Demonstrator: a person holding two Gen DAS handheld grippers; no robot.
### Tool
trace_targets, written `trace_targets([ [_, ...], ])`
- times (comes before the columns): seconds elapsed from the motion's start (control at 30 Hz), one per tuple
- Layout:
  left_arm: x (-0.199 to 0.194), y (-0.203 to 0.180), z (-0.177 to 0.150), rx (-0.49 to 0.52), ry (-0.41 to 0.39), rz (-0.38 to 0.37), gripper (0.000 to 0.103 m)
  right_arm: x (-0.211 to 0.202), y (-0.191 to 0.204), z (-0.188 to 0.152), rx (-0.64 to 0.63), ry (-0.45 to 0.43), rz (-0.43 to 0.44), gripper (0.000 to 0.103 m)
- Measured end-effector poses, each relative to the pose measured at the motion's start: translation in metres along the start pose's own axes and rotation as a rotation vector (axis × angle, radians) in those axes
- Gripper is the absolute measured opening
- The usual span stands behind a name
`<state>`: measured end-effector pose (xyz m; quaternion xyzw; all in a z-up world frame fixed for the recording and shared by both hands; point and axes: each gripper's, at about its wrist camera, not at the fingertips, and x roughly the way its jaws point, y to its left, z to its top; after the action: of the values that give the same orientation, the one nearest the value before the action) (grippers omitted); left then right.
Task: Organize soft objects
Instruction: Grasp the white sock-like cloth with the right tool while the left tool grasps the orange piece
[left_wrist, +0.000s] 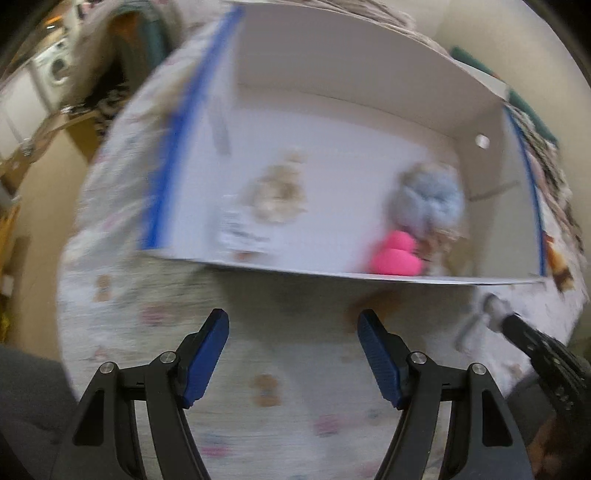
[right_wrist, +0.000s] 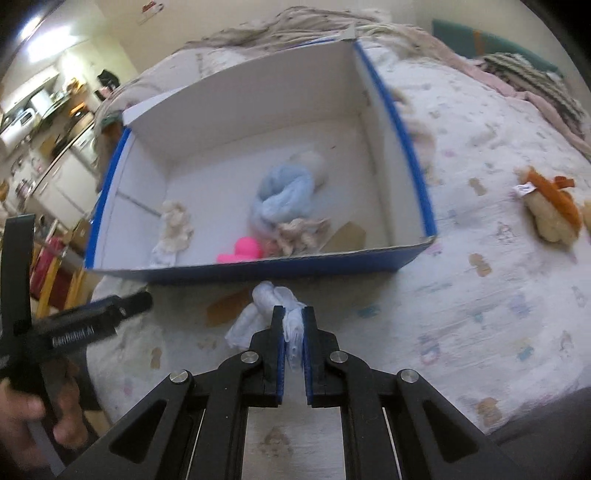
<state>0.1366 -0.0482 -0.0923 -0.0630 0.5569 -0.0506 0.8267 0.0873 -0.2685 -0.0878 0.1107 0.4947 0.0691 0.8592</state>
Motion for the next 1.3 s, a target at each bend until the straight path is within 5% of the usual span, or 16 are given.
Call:
trace_targets([
  [0.2,0.029,-0.044,-0.002,0.111,-0.03,-0.099,0.069,0.004,-0.005,0.002,0.018,0.007,0.02,0.01],
  [0.43,0.067,-0.049,0.0,0.124,0.014,-0.108,0.066,0.005,-0.015,0.003,0.08,0.007,0.045,0.01],
  [0.6,0.08,-0.046,0.001,0.164,0.022,-0.093,0.042,0.008,-0.014,0.002,0.08,0.016,0.048,0.01],
  [0.67,0.079,-0.045,0.001,0.191,0.006,-0.088,0.021,0.008,-0.015,0.003,0.085,0.018,0.05,0.01],
  [0.83,0.075,-0.045,-0.003,0.229,0.012,-0.131,0.006,0.012,-0.016,0.003,0.096,0.026,0.049,0.01],
  [0.97,0.063,-0.035,-0.007,0.199,0.012,-0.151,0.005,0.012,-0.013,0.003,0.084,0.026,0.045,0.01],
  [1.3,0.023,-0.004,-0.02,0.108,0.005,-0.044,0.005,0.011,-0.011,0.002,0.068,0.02,0.042,0.01],
])
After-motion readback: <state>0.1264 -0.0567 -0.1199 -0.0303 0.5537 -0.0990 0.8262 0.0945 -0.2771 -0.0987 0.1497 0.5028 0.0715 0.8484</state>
